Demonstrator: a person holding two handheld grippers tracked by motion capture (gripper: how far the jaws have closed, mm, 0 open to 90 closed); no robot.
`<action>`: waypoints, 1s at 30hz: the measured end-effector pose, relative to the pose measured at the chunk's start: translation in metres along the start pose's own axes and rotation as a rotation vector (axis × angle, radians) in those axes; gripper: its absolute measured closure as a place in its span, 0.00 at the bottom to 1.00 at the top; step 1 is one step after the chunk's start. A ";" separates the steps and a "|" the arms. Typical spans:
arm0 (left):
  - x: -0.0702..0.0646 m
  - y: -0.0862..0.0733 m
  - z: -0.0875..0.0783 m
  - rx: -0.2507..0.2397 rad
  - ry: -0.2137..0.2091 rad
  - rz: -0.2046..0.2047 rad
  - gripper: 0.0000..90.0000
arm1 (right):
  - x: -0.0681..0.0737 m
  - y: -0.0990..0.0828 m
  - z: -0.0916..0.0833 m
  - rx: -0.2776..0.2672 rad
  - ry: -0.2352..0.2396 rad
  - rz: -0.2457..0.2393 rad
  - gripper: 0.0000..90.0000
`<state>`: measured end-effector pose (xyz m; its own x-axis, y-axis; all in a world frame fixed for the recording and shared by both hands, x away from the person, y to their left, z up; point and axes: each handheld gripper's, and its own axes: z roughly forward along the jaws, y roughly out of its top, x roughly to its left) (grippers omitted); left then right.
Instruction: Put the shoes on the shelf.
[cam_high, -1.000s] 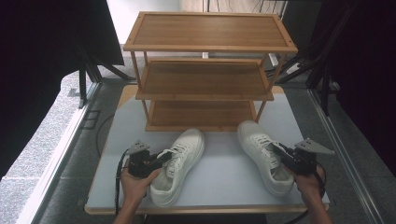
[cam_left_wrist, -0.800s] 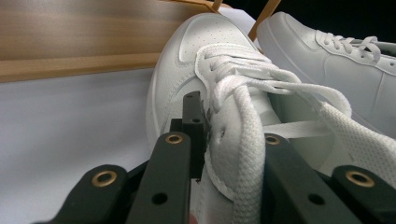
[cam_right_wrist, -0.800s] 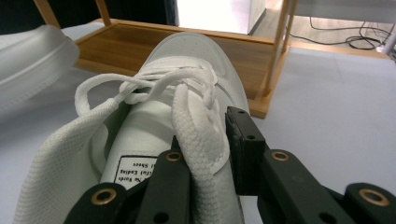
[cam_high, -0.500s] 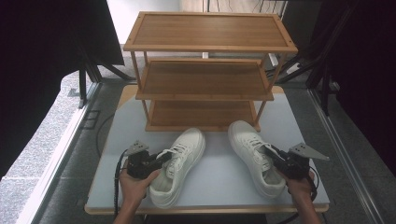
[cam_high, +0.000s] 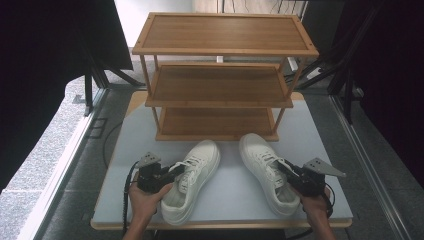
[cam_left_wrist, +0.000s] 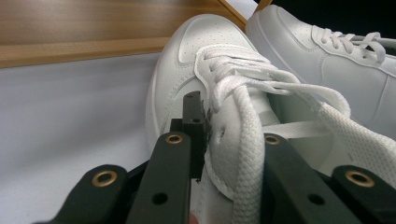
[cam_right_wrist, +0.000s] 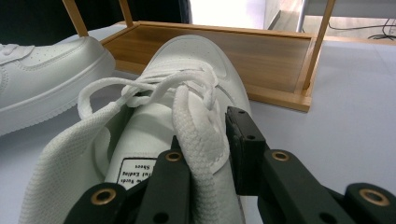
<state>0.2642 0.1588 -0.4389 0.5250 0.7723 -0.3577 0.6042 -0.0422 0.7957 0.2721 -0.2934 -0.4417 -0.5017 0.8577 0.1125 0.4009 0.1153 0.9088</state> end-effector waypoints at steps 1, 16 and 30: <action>0.001 0.000 0.000 0.000 0.001 -0.002 0.90 | 0.000 0.000 0.000 0.000 -0.001 0.000 0.87; 0.002 0.001 -0.007 -0.029 -0.013 -0.020 0.90 | 0.004 0.000 -0.003 -0.020 0.007 0.010 0.87; 0.005 0.003 -0.015 -0.074 -0.033 -0.047 0.90 | 0.003 0.001 -0.007 -0.062 0.036 0.056 0.87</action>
<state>0.2593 0.1719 -0.4310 0.5171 0.7509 -0.4107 0.5833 0.0419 0.8111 0.2656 -0.2941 -0.4380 -0.5075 0.8434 0.1767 0.3816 0.0361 0.9236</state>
